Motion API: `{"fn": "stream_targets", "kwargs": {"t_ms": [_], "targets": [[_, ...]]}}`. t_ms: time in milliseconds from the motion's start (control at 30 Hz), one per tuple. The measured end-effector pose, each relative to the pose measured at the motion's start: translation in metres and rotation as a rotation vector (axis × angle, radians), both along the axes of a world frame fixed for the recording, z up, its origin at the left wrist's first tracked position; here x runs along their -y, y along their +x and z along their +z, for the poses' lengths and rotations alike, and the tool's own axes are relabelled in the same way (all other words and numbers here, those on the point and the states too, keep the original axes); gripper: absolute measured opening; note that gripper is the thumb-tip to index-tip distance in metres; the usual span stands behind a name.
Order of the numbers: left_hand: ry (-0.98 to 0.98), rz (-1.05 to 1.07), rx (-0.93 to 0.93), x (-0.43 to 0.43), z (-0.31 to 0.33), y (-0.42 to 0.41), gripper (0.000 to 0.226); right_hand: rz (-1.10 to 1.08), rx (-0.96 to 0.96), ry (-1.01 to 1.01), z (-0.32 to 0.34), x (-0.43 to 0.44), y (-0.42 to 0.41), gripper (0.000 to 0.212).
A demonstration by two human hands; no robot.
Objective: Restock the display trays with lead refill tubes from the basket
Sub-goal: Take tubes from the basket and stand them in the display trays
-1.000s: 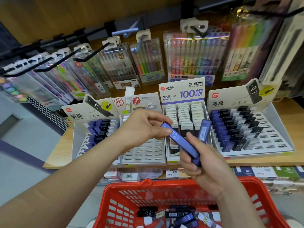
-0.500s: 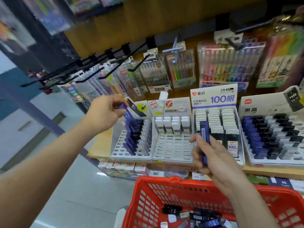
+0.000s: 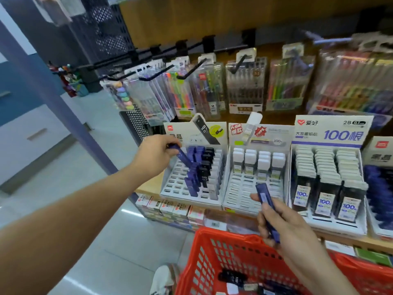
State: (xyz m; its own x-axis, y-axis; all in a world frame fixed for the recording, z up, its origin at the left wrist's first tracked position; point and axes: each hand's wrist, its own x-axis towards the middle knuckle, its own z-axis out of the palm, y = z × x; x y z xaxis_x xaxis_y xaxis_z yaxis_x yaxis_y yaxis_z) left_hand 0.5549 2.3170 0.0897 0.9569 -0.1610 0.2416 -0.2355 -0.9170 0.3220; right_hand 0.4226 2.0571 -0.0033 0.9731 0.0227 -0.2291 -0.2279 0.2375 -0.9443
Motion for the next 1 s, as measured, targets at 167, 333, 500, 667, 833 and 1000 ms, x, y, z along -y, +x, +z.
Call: {"fn": "stream_targets", "kwargs": {"t_ms": [167,333,500,667,833,1000], "targets": [[0.045,-0.111,-0.05,0.005,-0.018,0.026,0.015,0.014,-0.088,-0.013,-0.008,0.002,0.008,0.025],[0.12,-0.232,-0.069,0.007,-0.032,0.034,0.02,0.05,-0.186,0.003,-0.009,-0.001,0.02,0.022],[0.109,-0.288,-0.038,0.0,-0.039,0.034,0.027,0.095,-0.139,-0.071,0.002,-0.009,0.036,0.027],[0.077,-0.18,-0.011,-0.013,-0.033,0.036,0.031,0.101,0.119,-0.481,0.034,-0.037,0.072,0.009],[0.03,-0.143,-0.014,-0.022,-0.047,0.034,0.022,0.199,0.378,-1.034,0.048,-0.086,0.139,0.019],[-0.085,-0.136,-0.018,-0.016,-0.05,0.037,0.023,0.265,0.301,-1.193,0.038,-0.102,0.174,0.025]]}}
